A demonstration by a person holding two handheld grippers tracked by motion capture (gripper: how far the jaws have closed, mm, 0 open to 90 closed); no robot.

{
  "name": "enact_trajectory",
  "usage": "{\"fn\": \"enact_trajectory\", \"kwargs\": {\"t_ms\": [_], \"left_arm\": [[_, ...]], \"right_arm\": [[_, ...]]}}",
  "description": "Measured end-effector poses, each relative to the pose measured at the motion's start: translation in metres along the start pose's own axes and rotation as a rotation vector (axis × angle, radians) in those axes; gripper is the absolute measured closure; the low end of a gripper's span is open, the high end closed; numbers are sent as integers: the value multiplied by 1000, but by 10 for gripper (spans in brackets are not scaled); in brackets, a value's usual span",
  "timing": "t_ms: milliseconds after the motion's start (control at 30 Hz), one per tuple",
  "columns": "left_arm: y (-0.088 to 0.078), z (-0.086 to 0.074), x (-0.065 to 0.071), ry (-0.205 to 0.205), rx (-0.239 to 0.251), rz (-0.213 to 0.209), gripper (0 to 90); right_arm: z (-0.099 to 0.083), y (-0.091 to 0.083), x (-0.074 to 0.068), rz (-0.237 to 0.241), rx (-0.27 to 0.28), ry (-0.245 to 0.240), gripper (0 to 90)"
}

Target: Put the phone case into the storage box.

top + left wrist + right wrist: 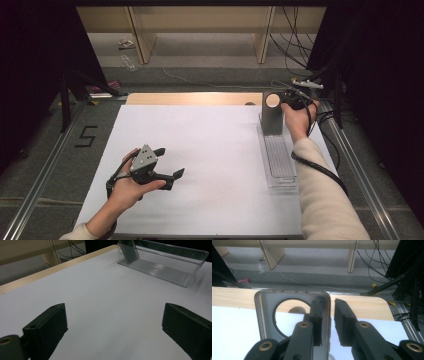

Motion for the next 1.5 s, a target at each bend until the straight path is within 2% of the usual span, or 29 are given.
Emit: {"fn": "enact_trajectory", "kwargs": {"t_ms": [167, 300, 833, 1000, 1433, 1500], "left_arm": [[0, 0, 0, 0, 1, 0, 55], [0, 0, 0, 1, -1, 0, 55], [0, -1, -1, -6, -4, 3, 64], [0, -1, -1, -6, -6, 4, 65], [0, -2, -2, -14, -12, 11, 66], [0, -2, -3, -15, -12, 13, 66]], "right_arm": [[0, -2, 0, -5, 10, 2, 712], [0, -5, -1, -10, 28, 10, 619], [2, -17, -10, 26, 50, 22, 348], [0, -24, -14, 50, 43, -7, 243], [-20, -55, -15, 134, 47, -42, 198], [-24, -61, -15, 144, 57, -35, 198]]}}
Point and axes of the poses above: each handheld gripper's, and its own axes: y roughly forward along the jaws, z roughly out of its top, x roughly to its right, the point moved 3 cm from there along y, roughly forward along the jaws, and after that the axes turned 3 degrees about x, right-handed, at the moved point
